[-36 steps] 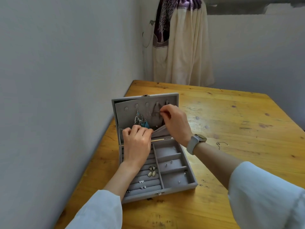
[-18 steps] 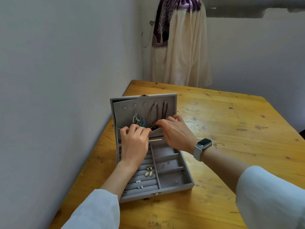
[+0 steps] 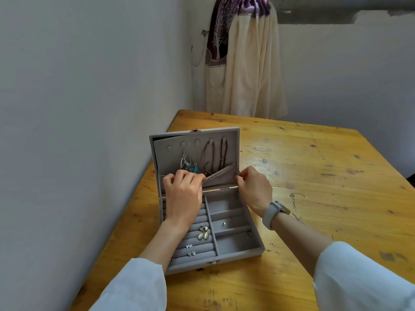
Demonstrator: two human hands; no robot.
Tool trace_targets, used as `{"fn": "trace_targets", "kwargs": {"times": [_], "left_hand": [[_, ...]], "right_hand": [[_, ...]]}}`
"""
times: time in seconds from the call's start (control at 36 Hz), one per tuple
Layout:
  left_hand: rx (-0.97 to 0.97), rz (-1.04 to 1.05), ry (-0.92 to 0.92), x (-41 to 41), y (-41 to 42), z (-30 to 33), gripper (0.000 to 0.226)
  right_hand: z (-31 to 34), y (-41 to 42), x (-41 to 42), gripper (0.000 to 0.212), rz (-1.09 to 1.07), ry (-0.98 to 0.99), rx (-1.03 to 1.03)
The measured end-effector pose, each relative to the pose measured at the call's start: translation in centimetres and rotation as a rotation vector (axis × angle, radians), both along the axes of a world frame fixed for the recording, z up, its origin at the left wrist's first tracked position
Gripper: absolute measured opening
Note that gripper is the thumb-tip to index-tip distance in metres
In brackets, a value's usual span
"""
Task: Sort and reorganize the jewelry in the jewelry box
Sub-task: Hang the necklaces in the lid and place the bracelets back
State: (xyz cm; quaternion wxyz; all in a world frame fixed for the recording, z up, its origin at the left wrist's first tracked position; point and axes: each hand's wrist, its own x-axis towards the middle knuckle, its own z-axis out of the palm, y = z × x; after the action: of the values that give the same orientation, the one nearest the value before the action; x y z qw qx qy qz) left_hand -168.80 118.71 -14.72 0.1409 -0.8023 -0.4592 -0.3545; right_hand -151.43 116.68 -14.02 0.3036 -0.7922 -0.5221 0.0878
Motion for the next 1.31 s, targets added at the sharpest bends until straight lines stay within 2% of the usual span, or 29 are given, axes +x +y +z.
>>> {"fn": "trace_targets", "kwargs": {"times": [0.08,0.17,0.22,0.33,0.42,0.56,0.75,0.83,0.89,0.97,1.11,1.31], "left_hand": [[-0.002,-0.003,0.001,0.0,0.1,-0.1,0.021],[0.002,-0.002,0.007,0.0,0.1,-0.2,0.021],[0.002,0.002,0.008,-0.1,0.2,-0.2,0.021],[-0.003,-0.002,0.003,-0.1,0.0,0.0,0.020],[-0.007,-0.005,0.015,-0.3,-0.1,0.1,0.019],[0.001,-0.008,0.038,-0.4,0.0,0.1,0.018],[-0.017,0.003,0.025,-0.1,0.0,0.0,0.019],[-0.030,0.008,0.012,0.0,-0.1,0.1,0.019],[-0.036,0.014,0.015,0.0,-0.1,0.3,0.020],[-0.050,0.019,0.023,0.0,-0.2,0.4,0.022],[-0.053,0.011,0.027,-0.1,-0.4,0.5,0.022],[-0.031,-0.011,0.025,-0.4,-0.3,0.3,0.024]], "right_hand": [[0.2,-0.6,0.1,0.016,0.030,0.037,0.157],[1.2,-0.7,-0.5,0.010,0.196,0.123,0.367],[2.2,-0.2,-1.2,0.010,0.295,0.107,0.443],[3.3,1.4,-2.7,0.010,0.355,0.020,0.527],[3.2,2.2,-3.2,0.008,0.328,0.013,0.481],[1.4,2.1,-2.3,0.004,0.308,-0.483,0.313],[2.0,1.3,-1.7,0.012,0.501,-0.730,0.215],[2.5,1.1,-1.5,0.019,0.484,-0.682,0.178],[2.8,0.9,-1.4,0.026,0.459,-0.600,0.230],[2.6,0.3,-1.5,0.037,0.533,-0.539,0.278],[1.3,0.9,-1.1,0.014,0.582,-0.597,0.353],[3.2,2.0,-2.7,0.010,0.506,-0.344,0.272]]}}
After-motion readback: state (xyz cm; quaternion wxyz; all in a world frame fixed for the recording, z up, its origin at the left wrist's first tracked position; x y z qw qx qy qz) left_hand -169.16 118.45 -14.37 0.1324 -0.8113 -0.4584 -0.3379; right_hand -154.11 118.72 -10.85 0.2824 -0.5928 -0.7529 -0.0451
